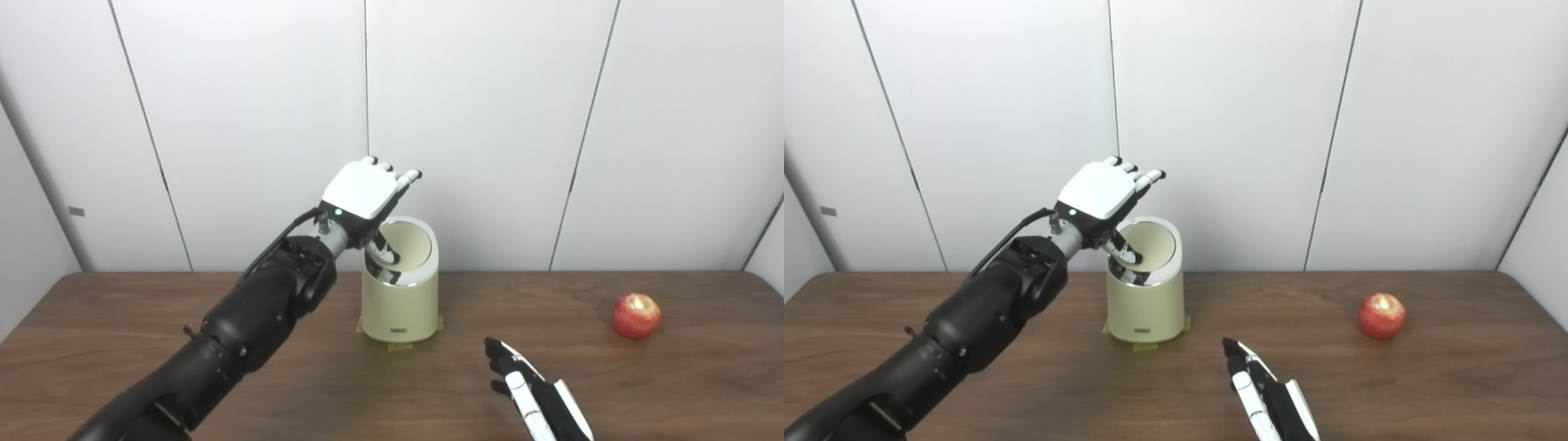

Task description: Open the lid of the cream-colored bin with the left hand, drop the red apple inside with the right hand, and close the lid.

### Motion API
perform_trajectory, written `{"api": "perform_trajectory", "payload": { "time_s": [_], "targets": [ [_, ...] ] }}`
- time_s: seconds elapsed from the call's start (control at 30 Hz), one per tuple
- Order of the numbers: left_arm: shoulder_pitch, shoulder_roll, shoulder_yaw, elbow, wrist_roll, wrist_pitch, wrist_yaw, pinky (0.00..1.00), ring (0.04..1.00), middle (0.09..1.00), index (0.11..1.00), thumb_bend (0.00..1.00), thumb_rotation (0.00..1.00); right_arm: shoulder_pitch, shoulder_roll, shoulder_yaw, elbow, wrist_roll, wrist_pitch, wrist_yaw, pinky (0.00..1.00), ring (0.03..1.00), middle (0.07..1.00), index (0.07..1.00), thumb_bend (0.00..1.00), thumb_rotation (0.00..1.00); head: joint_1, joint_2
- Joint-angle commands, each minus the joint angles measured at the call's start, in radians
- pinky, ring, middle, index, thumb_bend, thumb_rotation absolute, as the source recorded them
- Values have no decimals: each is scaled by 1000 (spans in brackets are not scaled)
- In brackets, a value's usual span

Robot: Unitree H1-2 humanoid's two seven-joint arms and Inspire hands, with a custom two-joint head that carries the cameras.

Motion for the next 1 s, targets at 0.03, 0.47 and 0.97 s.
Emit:
{"api": "perform_trajectory", "payload": {
  "time_s": [0.03, 0.47, 0.97],
  "targets": [
    [-32, 8, -8, 6, 39, -12, -17, 991, 916, 875, 963, 1000, 41, -35, 11, 3, -30, -6, -24, -8, 851, 911, 897, 868, 483, 964, -2, 3],
    [6, -53, 178, -76, -96, 80, -123, 931, 912, 887, 946, 936, 15, -35, 9, -6, -36, -9, -12, -3, 865, 914, 896, 868, 492, 965, -7, 6],
    [53, -164, 541, -141, -514, 128, -20, 618, 768, 814, 852, 739, 107, -32, 0, -8, -48, -10, 7, 3, 868, 918, 899, 871, 473, 978, -1, 14]
  ]
}}
